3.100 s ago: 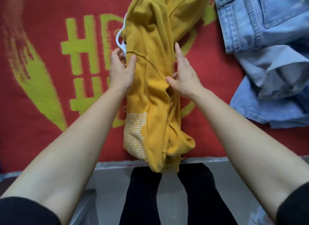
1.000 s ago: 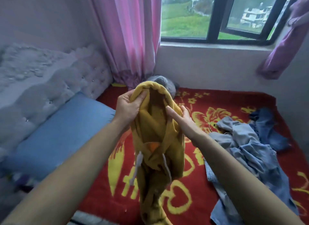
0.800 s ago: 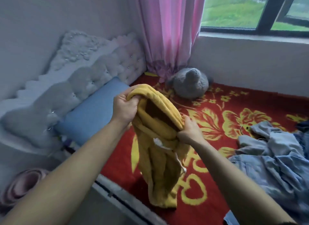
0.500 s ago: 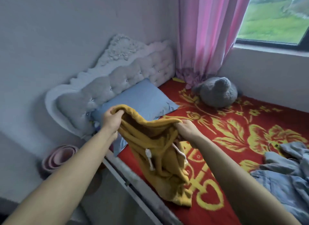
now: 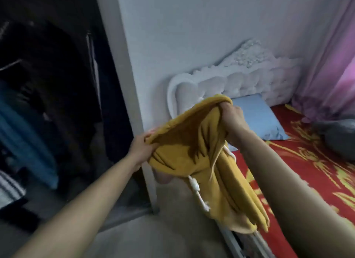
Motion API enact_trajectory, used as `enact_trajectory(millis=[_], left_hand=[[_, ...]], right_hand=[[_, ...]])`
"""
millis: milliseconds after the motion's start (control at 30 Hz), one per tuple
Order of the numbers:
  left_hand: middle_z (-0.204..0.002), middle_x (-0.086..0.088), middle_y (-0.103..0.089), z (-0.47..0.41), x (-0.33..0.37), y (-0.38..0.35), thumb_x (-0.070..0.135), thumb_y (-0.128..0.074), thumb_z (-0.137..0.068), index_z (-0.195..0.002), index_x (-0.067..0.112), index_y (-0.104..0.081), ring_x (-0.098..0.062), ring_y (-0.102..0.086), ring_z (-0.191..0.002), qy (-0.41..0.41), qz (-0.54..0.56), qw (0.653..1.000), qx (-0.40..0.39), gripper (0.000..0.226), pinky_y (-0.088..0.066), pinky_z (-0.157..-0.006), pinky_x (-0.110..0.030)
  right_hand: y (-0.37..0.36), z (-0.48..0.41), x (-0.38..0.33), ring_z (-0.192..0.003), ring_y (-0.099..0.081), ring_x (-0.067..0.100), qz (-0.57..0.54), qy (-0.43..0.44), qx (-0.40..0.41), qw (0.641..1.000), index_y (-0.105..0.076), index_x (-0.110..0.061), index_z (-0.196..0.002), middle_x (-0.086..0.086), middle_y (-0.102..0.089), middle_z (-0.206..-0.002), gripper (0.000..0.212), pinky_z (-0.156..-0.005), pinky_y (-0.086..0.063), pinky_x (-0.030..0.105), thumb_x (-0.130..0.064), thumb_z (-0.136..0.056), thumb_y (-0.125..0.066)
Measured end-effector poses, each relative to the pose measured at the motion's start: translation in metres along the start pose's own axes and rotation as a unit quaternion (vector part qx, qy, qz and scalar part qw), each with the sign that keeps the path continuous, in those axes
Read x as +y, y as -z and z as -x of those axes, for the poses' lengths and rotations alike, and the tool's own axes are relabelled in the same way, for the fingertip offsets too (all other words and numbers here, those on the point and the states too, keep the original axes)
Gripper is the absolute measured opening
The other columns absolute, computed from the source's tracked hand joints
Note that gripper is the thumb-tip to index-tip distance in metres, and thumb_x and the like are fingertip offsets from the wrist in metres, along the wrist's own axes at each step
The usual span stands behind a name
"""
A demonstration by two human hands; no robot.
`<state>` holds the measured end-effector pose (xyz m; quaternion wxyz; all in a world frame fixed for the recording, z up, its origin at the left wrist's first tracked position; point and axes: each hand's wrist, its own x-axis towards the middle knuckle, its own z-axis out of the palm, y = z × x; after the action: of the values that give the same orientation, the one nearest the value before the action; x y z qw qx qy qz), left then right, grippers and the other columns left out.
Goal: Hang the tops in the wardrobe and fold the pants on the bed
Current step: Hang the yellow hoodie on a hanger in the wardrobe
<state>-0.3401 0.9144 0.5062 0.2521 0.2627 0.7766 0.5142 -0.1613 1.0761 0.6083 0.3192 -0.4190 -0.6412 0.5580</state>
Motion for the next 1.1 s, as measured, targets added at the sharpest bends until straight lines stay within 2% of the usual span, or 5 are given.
enact_trajectory(millis=[100, 367, 633, 900, 1100], left_hand=[[-0.096, 0.0, -0.071, 0.025, -0.036, 0.086, 0.034, -0.066, -0.089, -0.099, 0.025, -0.068, -0.014, -0.065, -0.084, 0.091, -0.037, 0.994, 0.047, 0.013, -0.053, -0.063, -0.025], [-0.098, -0.024, -0.072, 0.089, -0.096, 0.241, 0.098, -0.03, -0.063, -0.131, 0.022, -0.044, -0.036, -0.073, -0.081, 0.327, 0.109, 0.937, -0.062, 0.103, -0.056, -0.069, -0.035], [-0.115, -0.021, -0.069, 0.08, -0.111, 0.307, -0.001, -0.066, -0.086, -0.129, 0.003, -0.056, -0.036, -0.066, -0.105, 0.152, 0.44, 0.873, 0.143, 0.044, -0.057, -0.081, -0.045], [-0.085, -0.007, -0.069, 0.028, -0.076, 0.394, 0.024, -0.063, -0.082, -0.089, 0.015, -0.066, -0.027, -0.067, -0.085, 0.035, 0.259, 0.879, 0.398, 0.011, -0.054, -0.079, -0.039], [-0.097, 0.0, -0.074, -0.021, -0.053, 0.452, 0.033, -0.075, -0.082, -0.099, 0.023, -0.07, -0.02, -0.07, -0.094, -0.053, 0.136, 0.885, 0.441, 0.02, -0.056, -0.087, -0.044]], right_hand=[[-0.083, 0.031, -0.036, -0.082, -0.068, 0.028, -0.069, 0.02, -0.035, 0.997, -0.067, -0.013, -0.072, 0.01, -0.068, -0.078, 0.027, -0.081, -0.056, 0.045, -0.019, -0.089, -0.048], [-0.232, 0.088, -0.08, -0.061, -0.066, 0.017, -0.188, 0.041, -0.12, 0.974, -0.067, -0.013, -0.079, 0.001, -0.066, -0.058, 0.024, -0.051, -0.054, 0.026, -0.016, -0.095, -0.049], [-0.326, 0.108, -0.094, -0.085, -0.07, 0.025, -0.196, 0.034, -0.27, 0.942, -0.067, -0.011, -0.102, 0.009, -0.069, -0.091, 0.02, -0.077, -0.062, 0.041, -0.027, -0.099, -0.054], [-0.428, 0.064, -0.077, -0.086, -0.071, 0.02, 0.036, 0.157, -0.375, 0.913, -0.069, -0.02, -0.101, 0.005, -0.072, -0.096, 0.027, -0.073, -0.062, 0.036, -0.044, -0.095, -0.06], [-0.526, 0.008, -0.103, -0.084, -0.067, 0.015, 0.262, 0.346, -0.357, 0.827, -0.063, -0.017, -0.119, 0.001, -0.068, -0.096, 0.048, -0.076, -0.06, 0.038, -0.053, -0.087, -0.066]])
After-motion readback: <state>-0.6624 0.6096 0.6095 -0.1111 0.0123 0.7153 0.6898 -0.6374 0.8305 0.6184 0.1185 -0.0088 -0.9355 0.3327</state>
